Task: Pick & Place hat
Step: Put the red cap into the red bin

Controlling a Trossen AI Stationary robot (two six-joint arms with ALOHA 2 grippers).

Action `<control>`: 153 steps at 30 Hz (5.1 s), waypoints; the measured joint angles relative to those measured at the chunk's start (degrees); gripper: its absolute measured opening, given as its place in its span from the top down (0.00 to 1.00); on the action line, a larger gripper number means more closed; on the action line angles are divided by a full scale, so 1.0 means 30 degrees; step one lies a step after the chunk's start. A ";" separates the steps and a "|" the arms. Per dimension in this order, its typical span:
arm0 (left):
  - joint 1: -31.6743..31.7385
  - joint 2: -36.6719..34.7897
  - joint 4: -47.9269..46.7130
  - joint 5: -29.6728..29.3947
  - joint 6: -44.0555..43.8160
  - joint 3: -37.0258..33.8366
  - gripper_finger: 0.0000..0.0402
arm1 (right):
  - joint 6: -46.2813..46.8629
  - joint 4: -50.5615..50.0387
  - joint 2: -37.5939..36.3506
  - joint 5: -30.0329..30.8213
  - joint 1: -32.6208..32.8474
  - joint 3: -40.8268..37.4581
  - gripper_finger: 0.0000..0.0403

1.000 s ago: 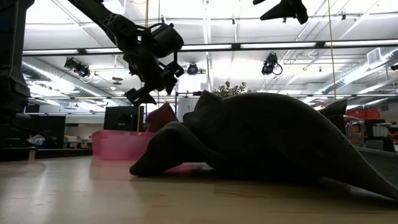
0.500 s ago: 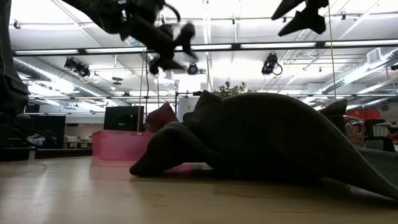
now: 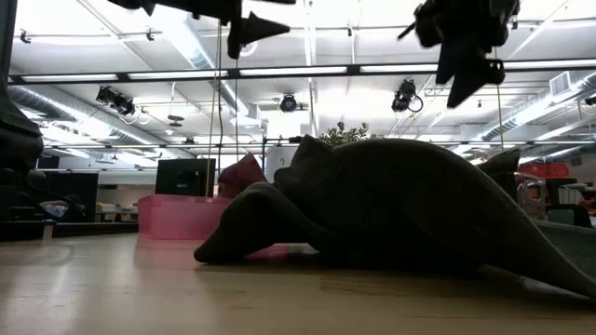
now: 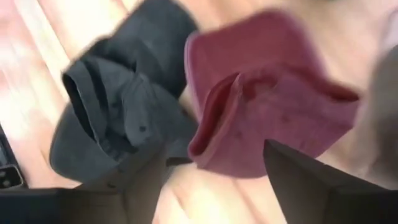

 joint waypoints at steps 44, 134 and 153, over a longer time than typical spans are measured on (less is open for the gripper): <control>-0.3904 -0.0007 -1.9370 -0.4546 0.3052 0.8239 0.41 | -0.0063 -0.1299 0.5681 -0.1107 -0.0158 0.0586 0.94; 0.1612 0.2873 -0.5986 1.1592 -0.1986 0.8210 0.97 | 0.3635 1.7759 -0.2436 -1.9286 -0.4895 0.1836 0.43; 0.1252 -0.1738 -1.2033 -0.6489 -1.1328 0.8142 0.97 | 0.0844 1.4739 -0.3916 -1.8545 -0.6992 0.1836 0.40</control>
